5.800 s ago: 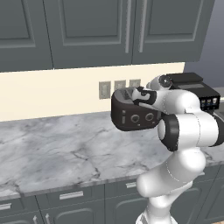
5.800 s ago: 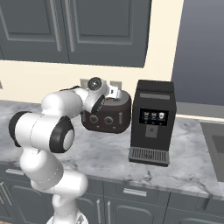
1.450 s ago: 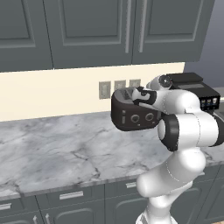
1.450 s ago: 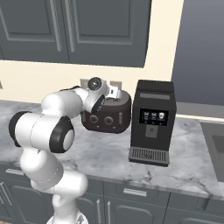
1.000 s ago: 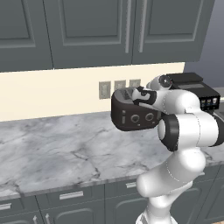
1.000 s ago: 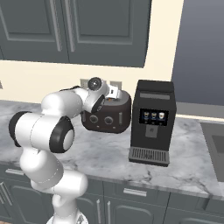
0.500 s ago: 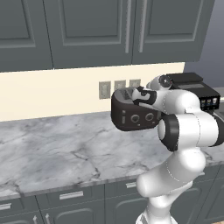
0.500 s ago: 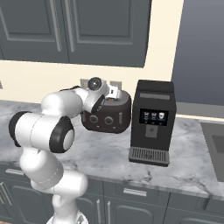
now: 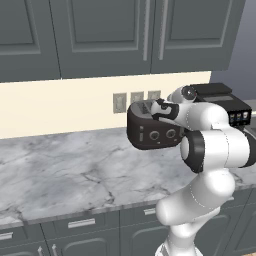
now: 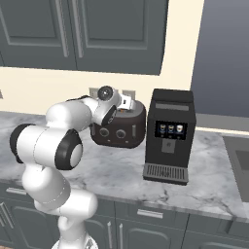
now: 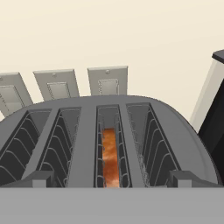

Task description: Start the toaster. Once the lever pops up, take the bread to the plate on the dining counter.

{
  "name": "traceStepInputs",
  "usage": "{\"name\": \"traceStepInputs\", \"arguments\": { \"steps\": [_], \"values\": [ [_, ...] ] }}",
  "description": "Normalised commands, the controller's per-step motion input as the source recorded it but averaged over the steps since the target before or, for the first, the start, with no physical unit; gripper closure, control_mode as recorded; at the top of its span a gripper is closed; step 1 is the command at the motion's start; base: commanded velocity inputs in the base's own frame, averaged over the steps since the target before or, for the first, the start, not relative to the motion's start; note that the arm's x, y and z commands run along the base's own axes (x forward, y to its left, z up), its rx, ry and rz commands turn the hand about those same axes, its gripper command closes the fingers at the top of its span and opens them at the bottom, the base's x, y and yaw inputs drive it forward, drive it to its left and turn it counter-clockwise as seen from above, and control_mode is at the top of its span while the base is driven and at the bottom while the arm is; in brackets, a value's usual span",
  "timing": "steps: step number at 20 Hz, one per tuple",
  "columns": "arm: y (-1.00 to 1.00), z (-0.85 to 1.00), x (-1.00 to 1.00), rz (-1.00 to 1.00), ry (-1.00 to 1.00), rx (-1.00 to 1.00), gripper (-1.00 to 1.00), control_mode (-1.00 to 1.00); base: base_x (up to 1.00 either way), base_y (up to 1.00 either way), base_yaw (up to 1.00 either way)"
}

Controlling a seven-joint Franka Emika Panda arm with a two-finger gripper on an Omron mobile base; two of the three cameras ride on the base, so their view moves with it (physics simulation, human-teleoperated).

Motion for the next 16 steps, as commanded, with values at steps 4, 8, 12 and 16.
{"name": "traceStepInputs", "arguments": {
  "steps": [4,8,12,16],
  "values": [
    [0.0,0.0,0.0,0.0,0.0,0.0,-1.0,-1.0,0.0,0.0,0.0],
    [0.0,0.0,0.0,0.0,0.0,0.0,-1.0,-1.0,0.0,0.0,0.0],
    [0.0,0.0,0.0,0.0,0.0,0.0,-1.0,-1.0,0.0,0.0,0.0],
    [0.0,0.0,0.0,0.0,0.0,0.0,-1.0,-1.0,0.0,0.0,0.0]
  ]
}}
